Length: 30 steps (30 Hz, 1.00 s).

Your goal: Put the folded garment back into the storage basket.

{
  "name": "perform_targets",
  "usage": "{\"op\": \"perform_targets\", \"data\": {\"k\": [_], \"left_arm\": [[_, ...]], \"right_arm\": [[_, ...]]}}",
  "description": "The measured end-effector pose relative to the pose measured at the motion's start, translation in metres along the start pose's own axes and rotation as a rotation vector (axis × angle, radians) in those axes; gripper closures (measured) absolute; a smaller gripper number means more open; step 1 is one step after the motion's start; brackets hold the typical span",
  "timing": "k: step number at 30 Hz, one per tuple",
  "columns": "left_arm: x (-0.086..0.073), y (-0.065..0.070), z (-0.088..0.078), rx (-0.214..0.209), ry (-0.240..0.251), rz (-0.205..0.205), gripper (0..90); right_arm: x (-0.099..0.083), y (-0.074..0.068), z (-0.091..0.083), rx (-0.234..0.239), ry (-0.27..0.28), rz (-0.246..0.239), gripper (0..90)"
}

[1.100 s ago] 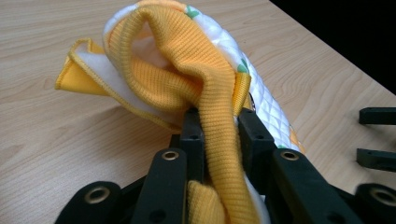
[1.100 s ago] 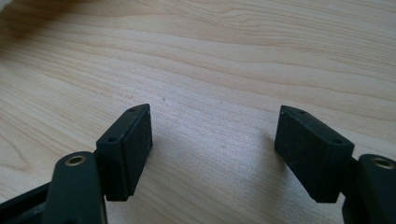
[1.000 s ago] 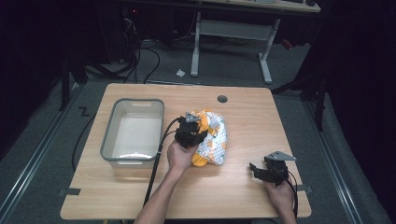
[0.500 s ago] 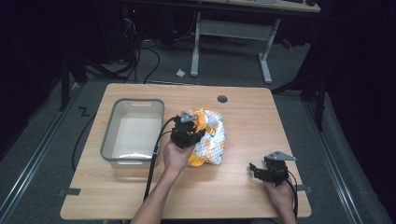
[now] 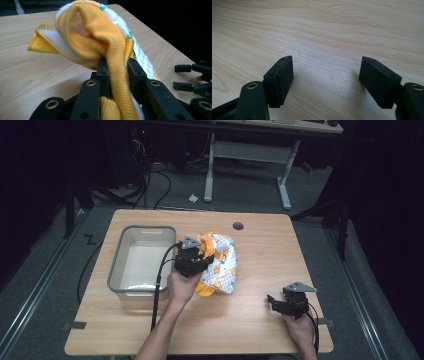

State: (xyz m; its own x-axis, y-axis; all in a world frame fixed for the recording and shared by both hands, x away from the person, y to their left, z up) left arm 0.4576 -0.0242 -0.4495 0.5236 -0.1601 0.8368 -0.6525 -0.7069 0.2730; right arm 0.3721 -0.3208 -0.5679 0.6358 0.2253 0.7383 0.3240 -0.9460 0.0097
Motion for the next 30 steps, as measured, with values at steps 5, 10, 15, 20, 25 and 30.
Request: {"op": "perform_targets", "data": {"k": [5, 10, 15, 20, 25, 30], "left_arm": [[0.005, -0.005, -0.009, 0.005, 0.006, -0.001, 74.7], [0.009, -0.013, -0.021, 0.004, 0.026, -0.024, 74.7], [0.010, -0.020, -0.029, 0.002, 0.035, -0.037, 74.7], [0.010, -0.027, -0.035, 0.007, 0.041, -0.050, 74.7], [0.011, -0.033, -0.044, 0.014, 0.054, -0.061, 74.7], [0.012, -0.038, -0.050, 0.020, 0.052, -0.065, 74.7]], "right_arm": [[0.000, 0.000, 0.000, 0.000, 0.000, -0.001, 27.8], [0.000, 0.000, 0.000, 0.000, 0.000, -0.002, 27.8], [0.000, 0.000, 0.000, 0.000, 0.001, -0.003, 27.8], [0.000, 0.000, 0.000, 0.000, 0.001, -0.003, 27.8], [0.000, 0.000, 0.000, 0.000, 0.001, -0.004, 27.8], [0.000, 0.000, 0.000, 0.000, 0.000, -0.004, 27.8]]}}
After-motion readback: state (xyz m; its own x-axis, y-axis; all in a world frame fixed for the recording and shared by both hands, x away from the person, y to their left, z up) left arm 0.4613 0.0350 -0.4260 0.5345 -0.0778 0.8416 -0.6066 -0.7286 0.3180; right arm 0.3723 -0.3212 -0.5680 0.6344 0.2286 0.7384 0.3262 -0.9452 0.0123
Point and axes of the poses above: each handheld gripper's, and its own axes: z roughly forward along the jaws, x roughly out of its top, y roughly to its right, the point moved 7 cm from there along z, roughly forward along the jaws, and after that the axes turned 4 degrees about y, right-handed, at the moved point
